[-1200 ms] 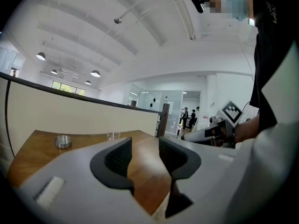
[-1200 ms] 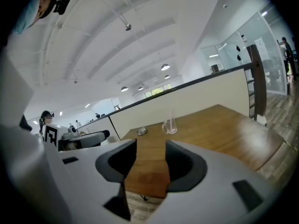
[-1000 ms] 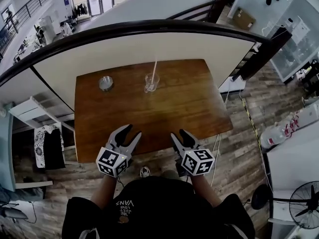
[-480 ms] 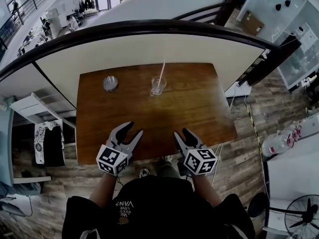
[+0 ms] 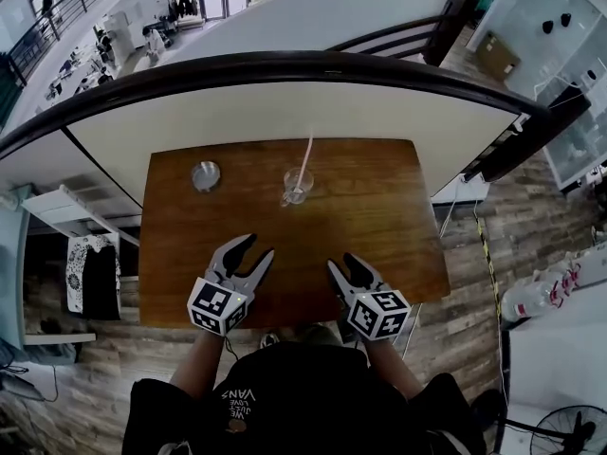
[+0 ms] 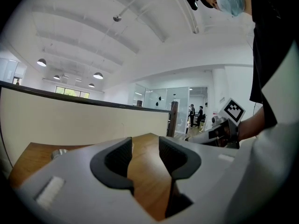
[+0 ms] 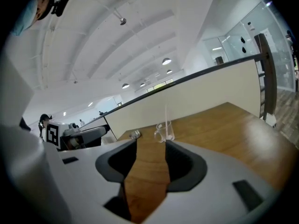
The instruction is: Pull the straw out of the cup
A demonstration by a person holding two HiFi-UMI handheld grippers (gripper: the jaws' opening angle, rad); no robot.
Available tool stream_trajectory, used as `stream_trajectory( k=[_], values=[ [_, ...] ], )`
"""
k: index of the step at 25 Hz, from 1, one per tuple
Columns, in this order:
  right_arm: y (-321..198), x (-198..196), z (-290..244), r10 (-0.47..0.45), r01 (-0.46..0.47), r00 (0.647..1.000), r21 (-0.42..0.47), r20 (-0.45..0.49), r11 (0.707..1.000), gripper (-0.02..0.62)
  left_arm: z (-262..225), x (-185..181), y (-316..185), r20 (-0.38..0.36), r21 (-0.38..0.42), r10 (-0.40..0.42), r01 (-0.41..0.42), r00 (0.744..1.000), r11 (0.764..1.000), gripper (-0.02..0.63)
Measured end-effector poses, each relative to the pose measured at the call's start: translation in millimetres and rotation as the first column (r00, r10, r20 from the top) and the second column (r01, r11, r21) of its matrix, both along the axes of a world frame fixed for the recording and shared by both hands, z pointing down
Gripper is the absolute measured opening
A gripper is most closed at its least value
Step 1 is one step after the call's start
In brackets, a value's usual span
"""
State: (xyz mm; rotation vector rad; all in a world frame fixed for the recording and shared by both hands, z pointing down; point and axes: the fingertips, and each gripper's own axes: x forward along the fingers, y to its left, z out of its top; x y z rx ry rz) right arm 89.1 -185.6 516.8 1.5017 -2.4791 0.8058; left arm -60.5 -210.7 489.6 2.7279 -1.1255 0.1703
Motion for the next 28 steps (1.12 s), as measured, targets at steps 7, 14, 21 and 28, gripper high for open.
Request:
stream_trajectory(
  k=[7,14,21,28],
  values=[
    [-32.5,15.3,8.3,-0.055,0.056,0.998,-0.024,0.008,0.998,0.161,5.1,23.1,-49.9,0.053,0.021,-0.044,0.043,0.998,0.999,0.166],
    [-60.8,33.7,16.3,-0.092,0.092,0.996,-0.033,0.015,0.995,0.160,12.4,53.5,-100.5,0.114,0.041,-0.035,0.030,0.993,0.999,0.166],
    [-82.6,48.4,21.3,-0.115,0.117,0.993,-0.047,0.028,0.992,0.160,18.6,73.7,-145.2,0.195,0.036,-0.015,0.008,0.981,0.999,0.166],
    [-96.0,56.9,32.0,-0.134,0.137,0.990,-0.071,0.042,0.988,0.160,27.8,86.6,-186.1,0.252,0.034,-0.021,0.013,0.968,0.999,0.166]
  ],
)
